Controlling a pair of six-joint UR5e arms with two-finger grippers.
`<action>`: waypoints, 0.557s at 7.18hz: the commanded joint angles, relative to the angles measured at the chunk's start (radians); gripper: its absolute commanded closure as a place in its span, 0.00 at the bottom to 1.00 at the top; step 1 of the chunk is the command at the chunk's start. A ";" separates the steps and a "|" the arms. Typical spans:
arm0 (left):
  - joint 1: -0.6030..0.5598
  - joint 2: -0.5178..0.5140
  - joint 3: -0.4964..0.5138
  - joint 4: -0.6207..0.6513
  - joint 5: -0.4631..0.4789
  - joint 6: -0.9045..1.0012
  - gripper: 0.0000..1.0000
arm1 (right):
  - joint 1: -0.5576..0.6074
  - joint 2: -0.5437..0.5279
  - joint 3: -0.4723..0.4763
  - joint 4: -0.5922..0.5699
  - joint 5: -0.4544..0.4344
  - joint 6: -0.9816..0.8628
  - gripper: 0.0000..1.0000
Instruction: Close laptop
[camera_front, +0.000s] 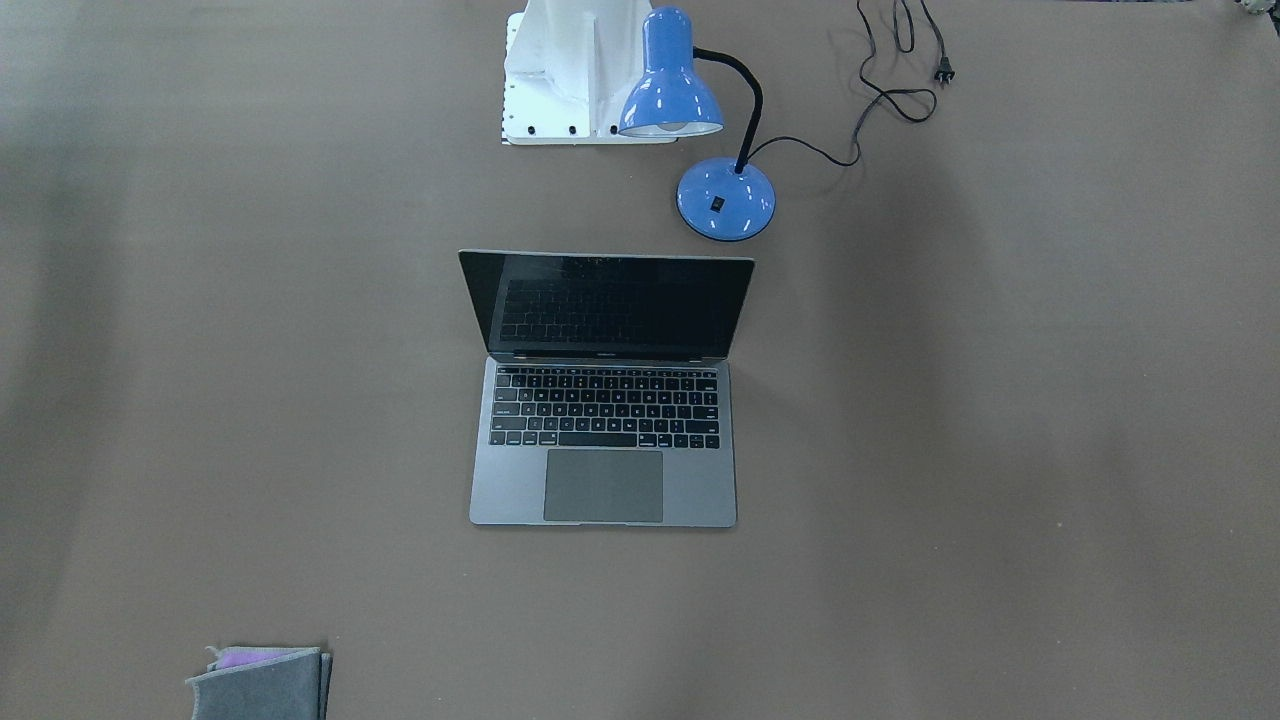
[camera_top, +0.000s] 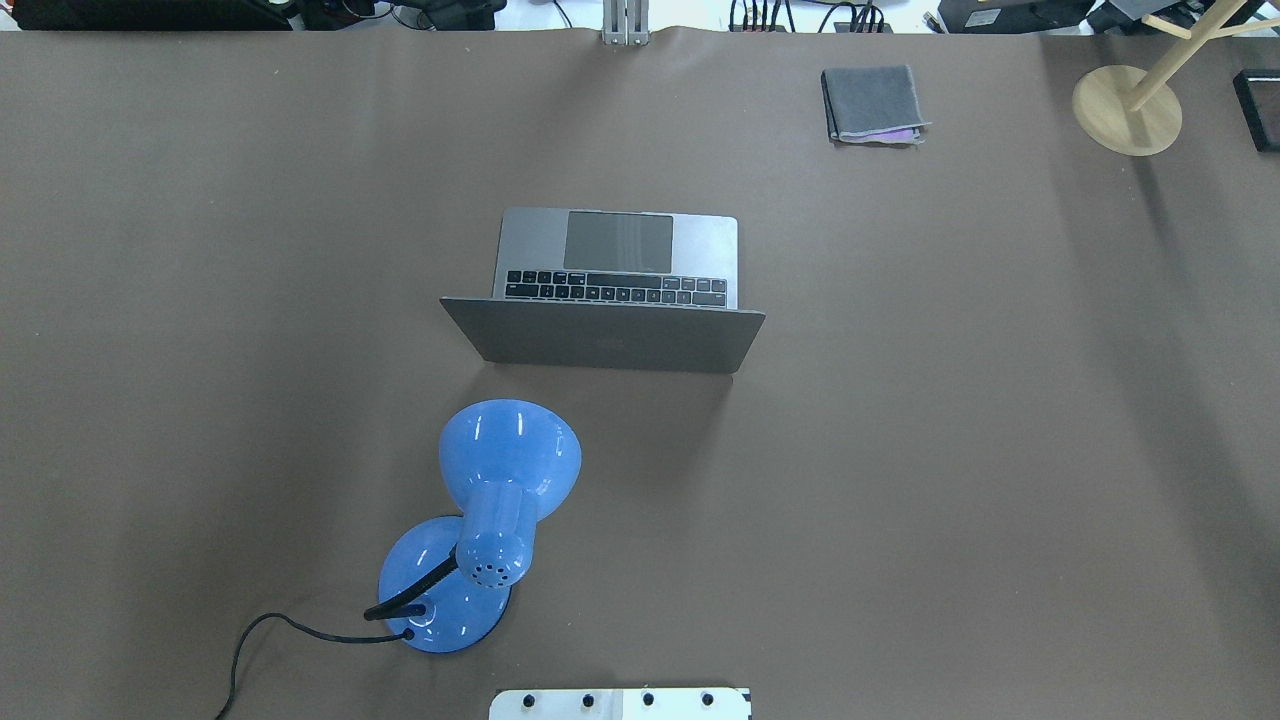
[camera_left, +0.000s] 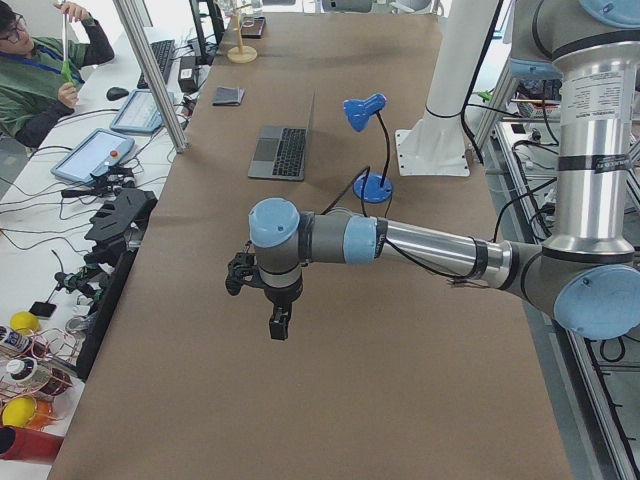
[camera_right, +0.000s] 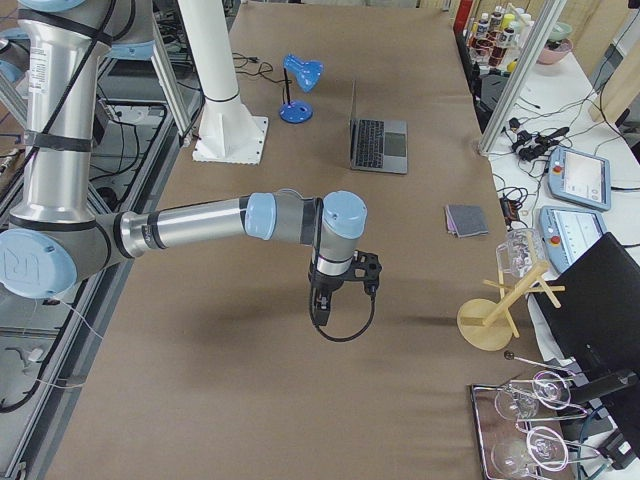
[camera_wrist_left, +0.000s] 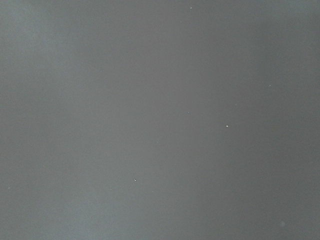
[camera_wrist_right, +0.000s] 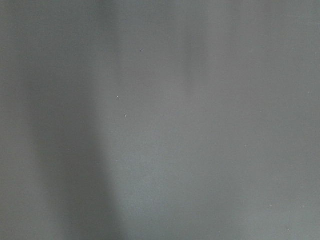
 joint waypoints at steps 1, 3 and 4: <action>0.000 0.001 -0.010 0.001 0.003 0.001 0.01 | 0.000 -0.001 0.004 0.000 0.000 -0.001 0.00; 0.000 0.002 -0.010 0.001 0.000 0.001 0.01 | 0.000 -0.002 0.004 0.000 0.000 -0.001 0.00; 0.000 -0.001 -0.010 -0.001 0.006 0.001 0.01 | 0.000 -0.001 0.004 0.002 0.000 -0.001 0.00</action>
